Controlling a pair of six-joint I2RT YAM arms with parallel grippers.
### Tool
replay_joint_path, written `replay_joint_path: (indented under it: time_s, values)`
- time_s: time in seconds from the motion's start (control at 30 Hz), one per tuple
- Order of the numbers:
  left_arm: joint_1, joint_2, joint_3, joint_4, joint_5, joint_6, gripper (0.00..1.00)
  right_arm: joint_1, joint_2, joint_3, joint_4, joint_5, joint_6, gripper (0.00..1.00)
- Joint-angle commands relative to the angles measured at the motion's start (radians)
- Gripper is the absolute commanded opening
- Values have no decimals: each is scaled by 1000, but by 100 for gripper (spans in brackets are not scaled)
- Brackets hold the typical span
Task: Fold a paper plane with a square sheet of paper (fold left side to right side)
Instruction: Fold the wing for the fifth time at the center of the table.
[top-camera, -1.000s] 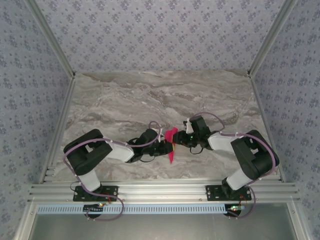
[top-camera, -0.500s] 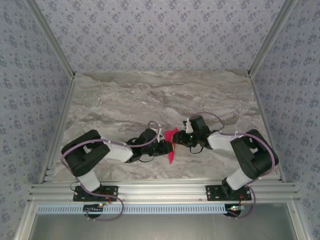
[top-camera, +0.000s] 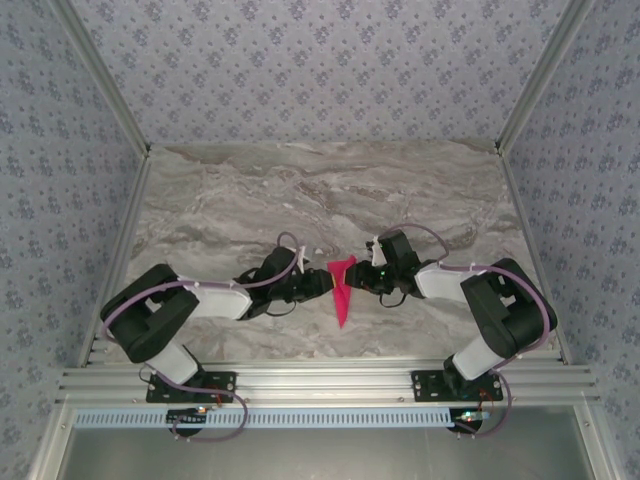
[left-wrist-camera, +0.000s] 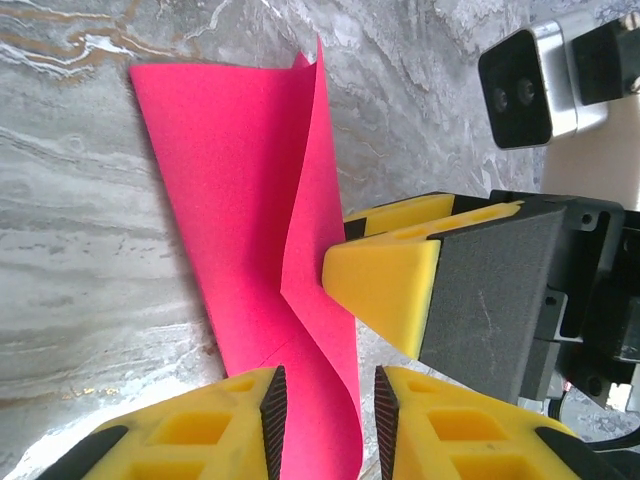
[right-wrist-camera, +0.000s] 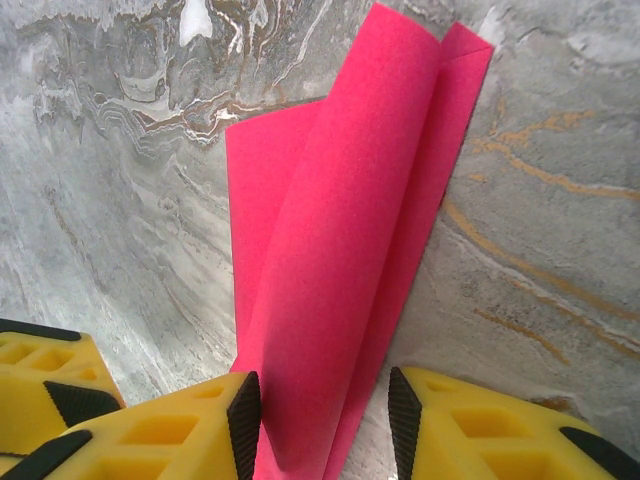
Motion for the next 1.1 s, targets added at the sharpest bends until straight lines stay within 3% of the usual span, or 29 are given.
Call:
replay_joint_path:
  time_s: [0.0, 0.53, 0.87, 1.07]
  values:
    - [9, 46, 48, -7, 32, -8, 31, 10, 54, 1, -36, 28, -5, 43]
    - [10, 205, 109, 127, 118, -82, 29, 12, 48, 5, -44, 22, -8, 43]
    - [13, 220, 110, 153, 108, -86, 6, 11, 44, 6, -45, 16, -10, 43]
    - [29, 183, 93, 106, 88, -57, 0, -28, -30, 9, -38, -30, -16, 46]
